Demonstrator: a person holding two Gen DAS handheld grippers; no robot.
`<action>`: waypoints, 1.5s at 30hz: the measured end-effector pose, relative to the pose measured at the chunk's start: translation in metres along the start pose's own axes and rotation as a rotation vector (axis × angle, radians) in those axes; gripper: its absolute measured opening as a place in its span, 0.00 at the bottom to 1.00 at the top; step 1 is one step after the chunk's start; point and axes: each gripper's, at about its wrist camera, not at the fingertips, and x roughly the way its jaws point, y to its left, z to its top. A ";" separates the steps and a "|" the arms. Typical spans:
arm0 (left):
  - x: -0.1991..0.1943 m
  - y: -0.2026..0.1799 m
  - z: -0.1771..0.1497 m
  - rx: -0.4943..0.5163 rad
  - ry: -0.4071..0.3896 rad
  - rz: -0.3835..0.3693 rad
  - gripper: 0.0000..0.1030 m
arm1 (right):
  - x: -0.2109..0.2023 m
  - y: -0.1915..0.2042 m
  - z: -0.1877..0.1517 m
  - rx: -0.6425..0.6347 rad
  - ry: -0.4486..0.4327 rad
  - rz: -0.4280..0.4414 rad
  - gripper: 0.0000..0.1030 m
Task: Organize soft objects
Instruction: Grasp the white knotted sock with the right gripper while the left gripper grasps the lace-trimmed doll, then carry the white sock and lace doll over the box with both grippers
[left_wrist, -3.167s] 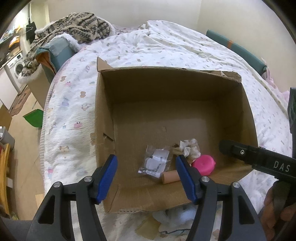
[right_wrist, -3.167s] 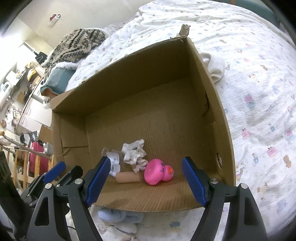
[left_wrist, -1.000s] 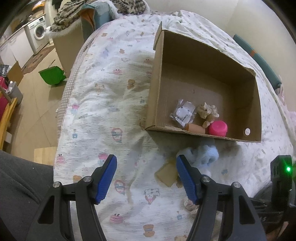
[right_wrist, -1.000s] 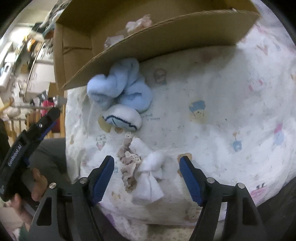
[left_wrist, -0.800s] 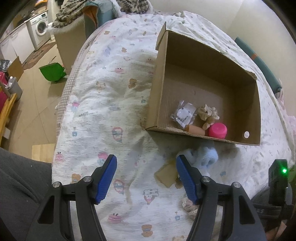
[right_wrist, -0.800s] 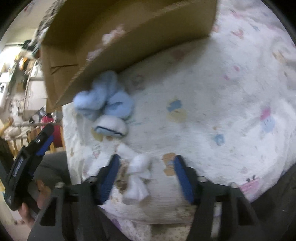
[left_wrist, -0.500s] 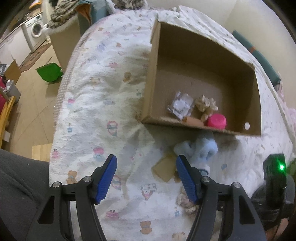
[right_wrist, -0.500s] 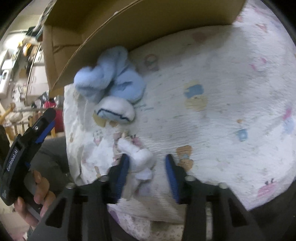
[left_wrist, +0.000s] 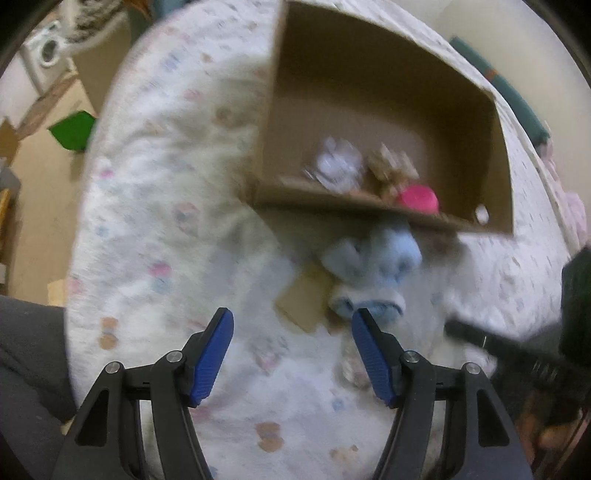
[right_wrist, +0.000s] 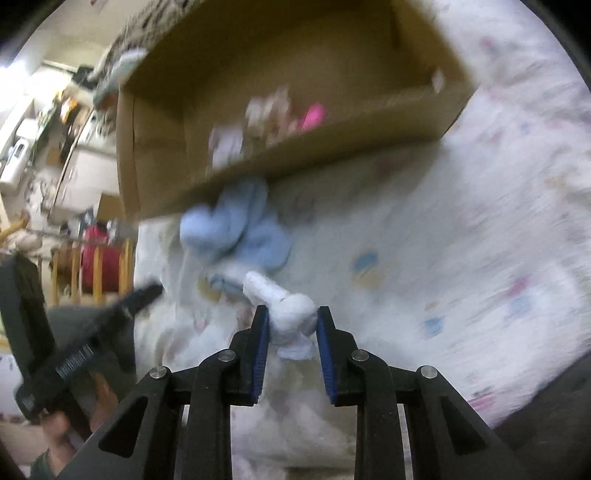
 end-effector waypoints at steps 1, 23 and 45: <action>0.006 -0.006 -0.003 0.017 0.031 -0.025 0.62 | -0.002 -0.002 0.001 0.010 -0.015 -0.005 0.26; 0.067 -0.100 -0.046 0.370 0.155 0.023 0.63 | -0.026 -0.040 0.010 0.179 -0.122 -0.018 0.26; 0.019 -0.053 -0.037 0.243 0.127 -0.044 0.07 | -0.025 -0.032 0.010 0.142 -0.125 -0.005 0.26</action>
